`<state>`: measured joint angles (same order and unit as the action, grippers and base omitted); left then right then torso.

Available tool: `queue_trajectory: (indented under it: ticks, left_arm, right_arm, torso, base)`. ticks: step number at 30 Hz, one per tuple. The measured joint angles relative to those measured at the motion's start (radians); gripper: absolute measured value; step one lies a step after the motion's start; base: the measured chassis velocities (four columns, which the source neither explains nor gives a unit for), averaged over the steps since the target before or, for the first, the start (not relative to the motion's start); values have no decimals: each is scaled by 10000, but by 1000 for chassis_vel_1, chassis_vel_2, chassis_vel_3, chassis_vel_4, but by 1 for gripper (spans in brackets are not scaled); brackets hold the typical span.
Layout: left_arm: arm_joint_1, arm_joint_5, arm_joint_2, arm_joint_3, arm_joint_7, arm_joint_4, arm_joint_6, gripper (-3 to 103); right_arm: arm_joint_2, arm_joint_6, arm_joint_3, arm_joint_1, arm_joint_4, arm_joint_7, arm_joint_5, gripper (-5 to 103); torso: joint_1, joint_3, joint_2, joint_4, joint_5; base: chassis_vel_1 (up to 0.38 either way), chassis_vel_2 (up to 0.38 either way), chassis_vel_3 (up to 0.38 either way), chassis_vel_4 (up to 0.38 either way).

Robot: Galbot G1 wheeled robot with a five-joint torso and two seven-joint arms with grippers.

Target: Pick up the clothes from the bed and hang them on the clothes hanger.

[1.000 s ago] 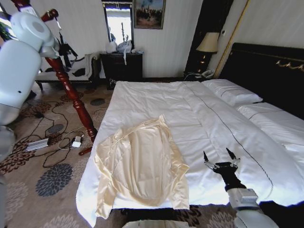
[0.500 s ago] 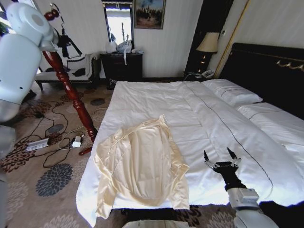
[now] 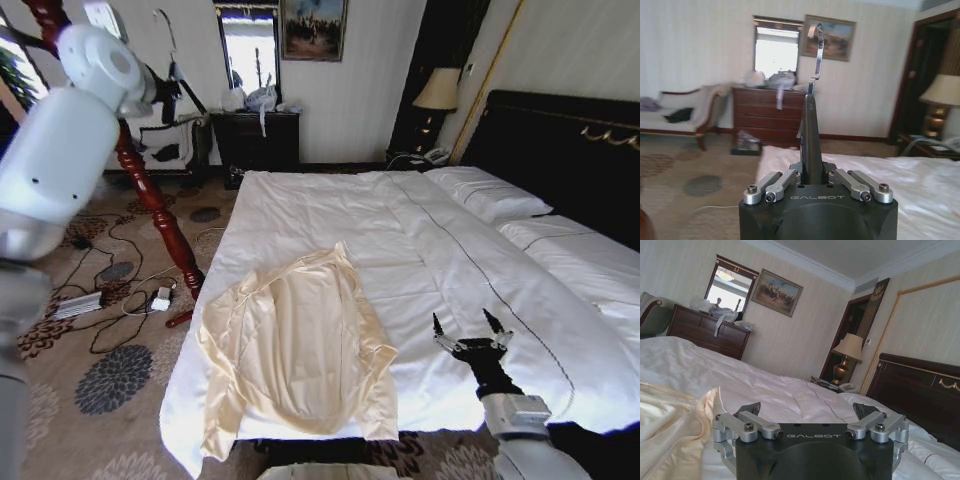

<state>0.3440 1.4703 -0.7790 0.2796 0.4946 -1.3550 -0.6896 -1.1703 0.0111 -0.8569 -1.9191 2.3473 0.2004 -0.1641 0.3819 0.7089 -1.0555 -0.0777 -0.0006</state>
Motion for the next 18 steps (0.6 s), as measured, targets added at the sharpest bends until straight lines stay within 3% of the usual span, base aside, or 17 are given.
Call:
queue_trajectory:
  ticks: [1, 4, 6, 13, 16, 17, 18]
  left_arm:
    - [0, 0, 0, 0, 0, 0, 0, 18]
    - [-1270, 555, 529, -713, -900, -890, 595, 18]
    - [-1615, 532, 663, -949, -1171, -1068, 735, 18]
    - [-3823, -55, 1354, -2151, -2668, -1956, 1284, 18]
    - [-5012, -725, 1694, -2515, -3720, -2247, 2074, 18]
    - [-5012, -725, 1694, -2515, -3720, -2247, 2074, 18]
    - [-5397, -1080, 1793, -2625, -4080, -2266, 2565, 18]
  right_arm:
    - [0, 0, 0, 0, 0, 0, 0, 100]
    - [196, -92, -130, 89, -38, 49, -211, 100]
    - [233, -127, -147, 114, -53, 63, -259, 100]
    - [424, -199, -192, 164, -210, 152, -454, 100]
    - [603, -412, -166, 254, -271, 282, -722, 100]
    - [603, -412, -166, 254, -271, 282, -722, 100]
    - [704, -493, -149, 295, -302, 345, -802, 100]
  torso:
    - [0, 0, 0, 0, 0]
    - [-1, -1, -1, -2, 6]
    - [0, -1, -1, -3, 7]
    - [-1, -1, 0, 1, 3]
    - [-1, -1, -1, -3, 9]
    - [-1, -1, -1, -3, 9]
    - [0, -1, 0, -4, 4]
  base:
    - [0, 0, 0, 0]
    - [0, 0, 0, 0]
    - [0, 0, 0, 0]
    - [0, 0, 0, 0]
    - [0, 0, 0, 0]
    - [0, 0, 0, 0]
    - [0, 0, 0, 0]
